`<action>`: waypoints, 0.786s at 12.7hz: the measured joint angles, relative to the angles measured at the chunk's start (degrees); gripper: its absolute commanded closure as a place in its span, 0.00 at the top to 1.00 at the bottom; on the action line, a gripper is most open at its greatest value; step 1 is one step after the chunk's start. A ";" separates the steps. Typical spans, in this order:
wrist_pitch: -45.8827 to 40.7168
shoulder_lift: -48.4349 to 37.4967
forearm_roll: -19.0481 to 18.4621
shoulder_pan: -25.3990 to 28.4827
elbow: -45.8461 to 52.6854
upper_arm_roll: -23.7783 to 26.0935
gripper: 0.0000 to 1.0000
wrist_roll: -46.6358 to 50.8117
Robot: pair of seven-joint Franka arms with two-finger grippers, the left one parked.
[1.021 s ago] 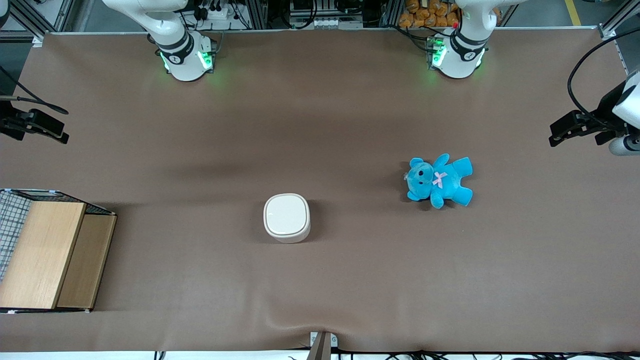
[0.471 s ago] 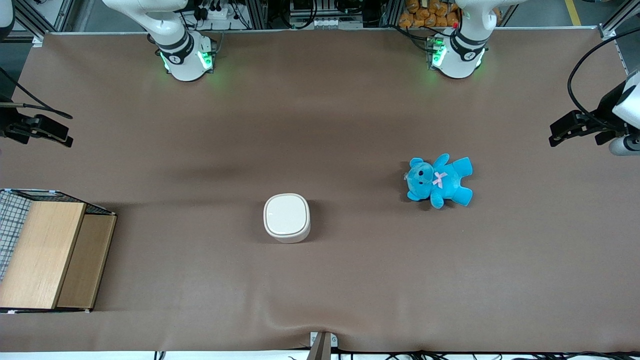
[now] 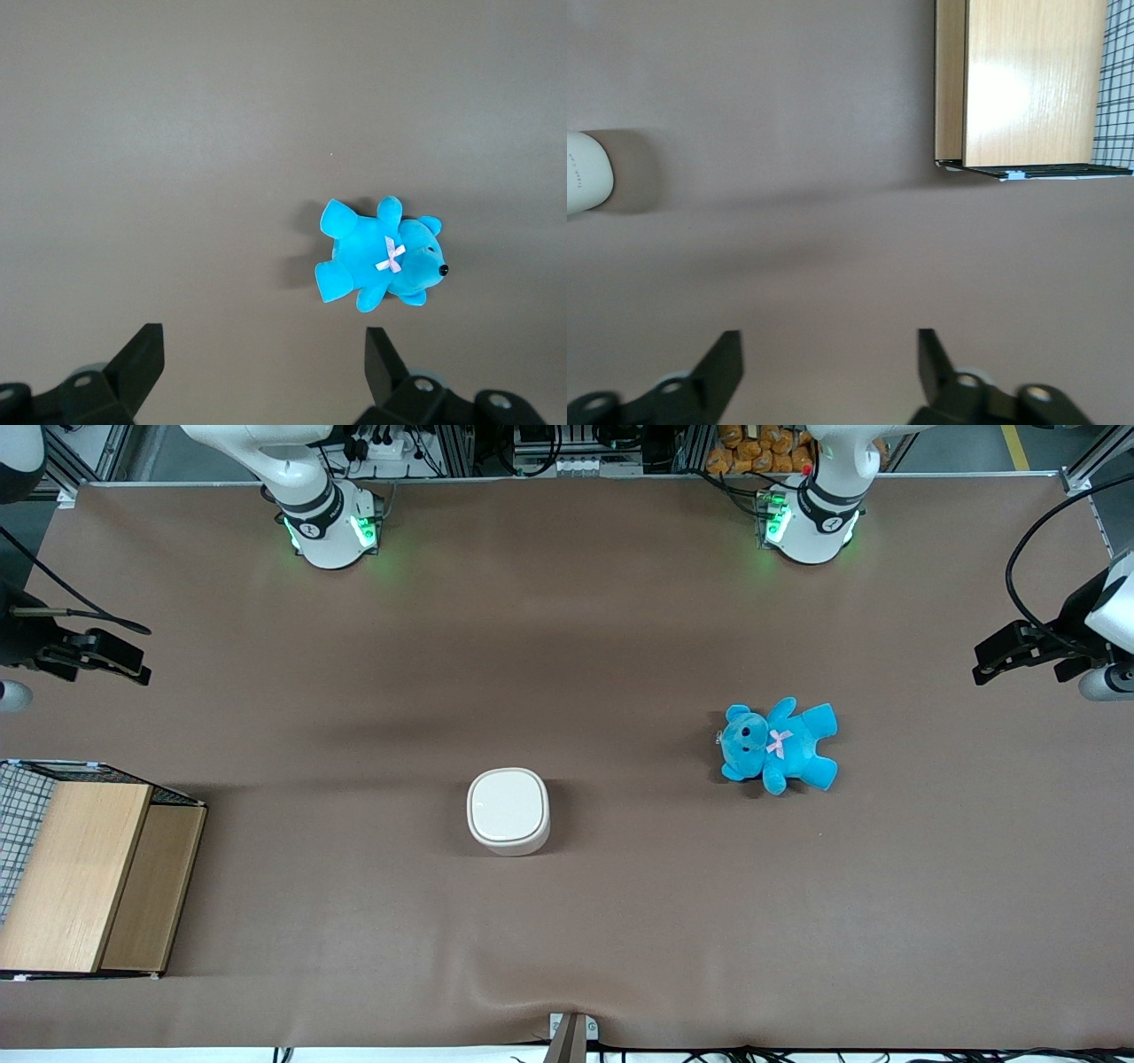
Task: Open trash can with right arm
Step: 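Move the right gripper over the white trash can's lid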
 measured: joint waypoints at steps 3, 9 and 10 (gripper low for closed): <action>0.55 1.92 0.14 0.53 0.87 1.98 0.46 1.26; 0.90 9.30 0.18 1.36 6.70 9.91 0.14 10.70; 1.34 10.82 0.18 1.38 7.76 11.06 0.08 10.78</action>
